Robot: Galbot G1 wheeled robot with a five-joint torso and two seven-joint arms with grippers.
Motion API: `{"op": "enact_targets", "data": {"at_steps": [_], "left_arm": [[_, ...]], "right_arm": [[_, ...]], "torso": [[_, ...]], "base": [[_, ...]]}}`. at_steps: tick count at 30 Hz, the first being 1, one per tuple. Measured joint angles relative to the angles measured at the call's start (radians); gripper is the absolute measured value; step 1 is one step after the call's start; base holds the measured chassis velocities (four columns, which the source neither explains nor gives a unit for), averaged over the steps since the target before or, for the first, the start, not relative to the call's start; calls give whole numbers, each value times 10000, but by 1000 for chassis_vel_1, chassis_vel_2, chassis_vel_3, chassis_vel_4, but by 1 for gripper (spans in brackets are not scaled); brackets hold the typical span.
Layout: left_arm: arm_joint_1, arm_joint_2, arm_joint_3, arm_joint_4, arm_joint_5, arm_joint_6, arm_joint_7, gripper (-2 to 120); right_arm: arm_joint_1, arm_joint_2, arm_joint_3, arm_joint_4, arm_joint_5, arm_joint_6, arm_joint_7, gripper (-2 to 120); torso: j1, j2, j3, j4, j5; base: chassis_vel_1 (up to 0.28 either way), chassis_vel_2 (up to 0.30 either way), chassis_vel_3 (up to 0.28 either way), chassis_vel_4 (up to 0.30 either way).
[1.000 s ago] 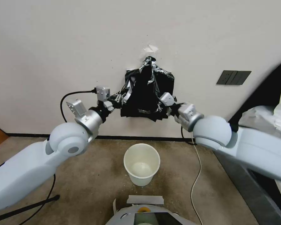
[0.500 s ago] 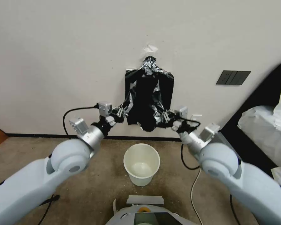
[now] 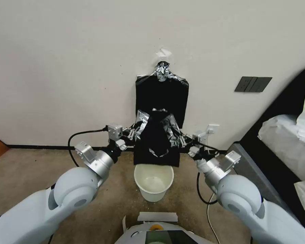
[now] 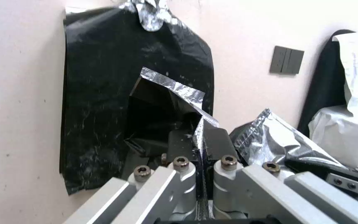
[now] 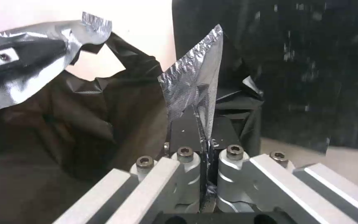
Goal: Place a trash bag onto the trash bin.
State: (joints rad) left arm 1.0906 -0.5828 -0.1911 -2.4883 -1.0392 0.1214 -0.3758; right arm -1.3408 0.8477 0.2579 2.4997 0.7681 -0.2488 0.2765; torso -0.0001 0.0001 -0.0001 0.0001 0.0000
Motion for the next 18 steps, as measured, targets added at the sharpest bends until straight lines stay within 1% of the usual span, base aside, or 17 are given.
{"op": "enact_targets", "data": {"at_steps": [3, 6, 7, 10, 16, 18], "left_arm": [[134, -186, 84, 154, 188, -23, 55, 0], [89, -468, 381, 475, 402, -30, 89, 0], [12, -567, 517, 611, 483, -30, 90, 0], [-82, -732, 722, 829, 596, -28, 86, 0], [-49, -1031, 965, 1163, 755, -7, 92, 0], [174, -1185, 1002, 1369, 895, -1, 140, 0]], "right_arm": [[-262, 125, 2, 0, -163, 33, -71, 0], [-461, 318, -18, -2, -540, 180, -254, 0], [-502, 369, -35, -122, -811, 296, -354, 0], [-594, 454, -54, -383, -1039, 417, -415, 0], [-799, 709, -62, -620, -1047, 494, -407, 0], [-979, 1086, -223, -833, -1110, 514, -390, 0]], "torso": [[0, 0, 1, -1, -1], [0, -1, 1, -1, 0], [0, -1, 0, -2, -3], [0, 0, 1, -2, 1], [1, 0, 1, -1, -1], [1, 0, 1, -2, 1]], "base": [[0, 0, 0, 0], [0, 0, 0, 0], [0, 0, 0, 0], [0, 0, 0, 0], [0, 0, 0, 0], [0, 0, 0, 0]]}}
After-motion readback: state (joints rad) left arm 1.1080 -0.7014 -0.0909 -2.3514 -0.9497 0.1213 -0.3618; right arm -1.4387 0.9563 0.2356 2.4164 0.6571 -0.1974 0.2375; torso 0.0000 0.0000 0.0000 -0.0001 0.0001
